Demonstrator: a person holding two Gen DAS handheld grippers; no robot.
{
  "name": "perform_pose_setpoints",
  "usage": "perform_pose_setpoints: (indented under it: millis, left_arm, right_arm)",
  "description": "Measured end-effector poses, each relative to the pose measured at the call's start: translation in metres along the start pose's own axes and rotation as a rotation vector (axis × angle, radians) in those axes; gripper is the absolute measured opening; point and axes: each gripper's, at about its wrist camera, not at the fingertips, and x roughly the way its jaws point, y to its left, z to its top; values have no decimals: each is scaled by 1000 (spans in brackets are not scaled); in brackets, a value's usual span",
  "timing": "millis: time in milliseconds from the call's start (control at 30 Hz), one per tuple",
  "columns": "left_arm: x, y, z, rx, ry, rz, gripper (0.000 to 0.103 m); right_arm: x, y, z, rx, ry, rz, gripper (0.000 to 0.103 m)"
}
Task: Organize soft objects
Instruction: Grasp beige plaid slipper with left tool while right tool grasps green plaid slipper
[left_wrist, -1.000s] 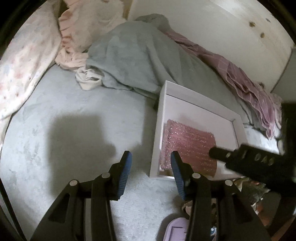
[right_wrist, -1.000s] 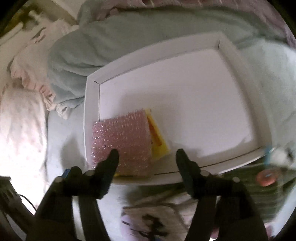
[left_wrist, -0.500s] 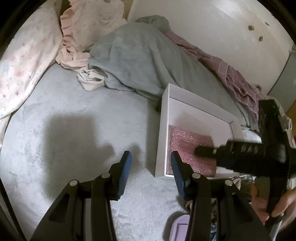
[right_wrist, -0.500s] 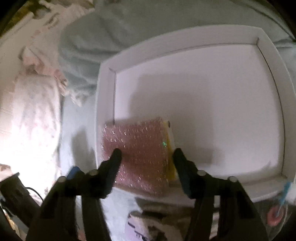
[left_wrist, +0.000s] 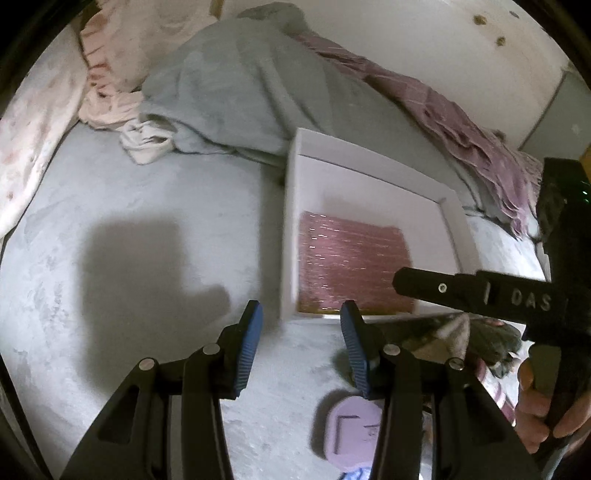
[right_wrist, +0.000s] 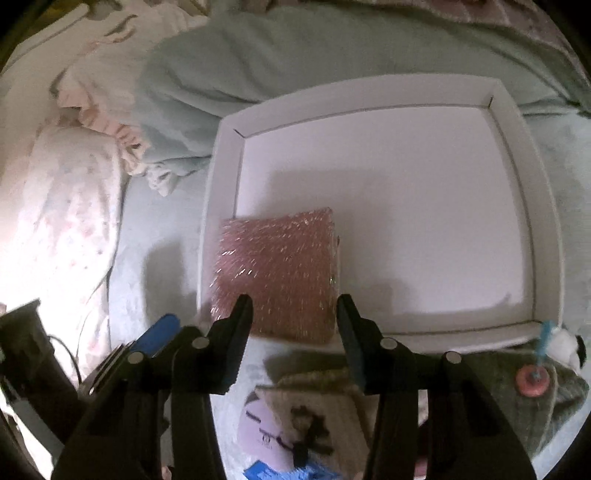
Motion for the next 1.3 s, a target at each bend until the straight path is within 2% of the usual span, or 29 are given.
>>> perform_pose_setpoints:
  millis: [167, 233, 300, 367, 433, 500, 600, 633, 733, 833, 933, 1000, 1100, 1167, 1300]
  left_arm:
    - [-8, -17, -1, 37, 0, -11, 44]
    - [-13, -27, -3, 57, -17, 4, 44]
    - [-22, -37, -3, 77, -51, 9, 44]
    - [-35, -43, -5, 50, -72, -33, 44]
    - [-42, -46, -8, -8, -58, -93, 44]
    - [-44, -52, -9, -29, -47, -104, 44]
    - [-48, -67, -12, 7, -109, -42, 44]
    - [-47, -71, -12, 22, -109, -17, 45]
    - [-37, -90, -10, 61, -53, 43, 56]
    - [-29, -99, -7, 40, 11, 28, 56]
    - [-25, -102, -11, 17, 38, 24, 56]
    - [-21, -99, -21, 10, 26, 44, 56]
    - [-5, -99, -21, 33, 101, 69, 56]
    - [-6, -95, -20, 5, 103, 22, 56]
    - [-3, -95, -21, 8, 156, -21, 56]
  right_arm:
    - [-31, -2, -14, -62, -87, -31, 49]
    - [-53, -3, -22, -103, -182, -40, 49]
    - [-85, -4, -35, -146, -337, -43, 51]
    - [-104, -6, -43, -147, -418, -84, 72]
    - [-119, -15, -51, -84, -478, -169, 77]
    - [-126, -26, -57, -35, -504, -197, 77]
    - [-130, -48, -64, 11, -502, -133, 77]
    - [-131, -53, -67, 23, -503, -117, 77]
    - [-133, -57, -62, 14, -438, -33, 77]
    - [-138, -52, -67, -15, -375, 9, 77]
    - [-140, -51, -72, -41, -315, 1, 76]
    - [-140, -56, -74, -34, -281, -40, 70]
    - [-142, -64, -75, -22, -259, -99, 64]
    - [-141, -71, -75, -2, -250, -107, 57]
    - [-134, -80, -74, 24, -203, -95, 48]
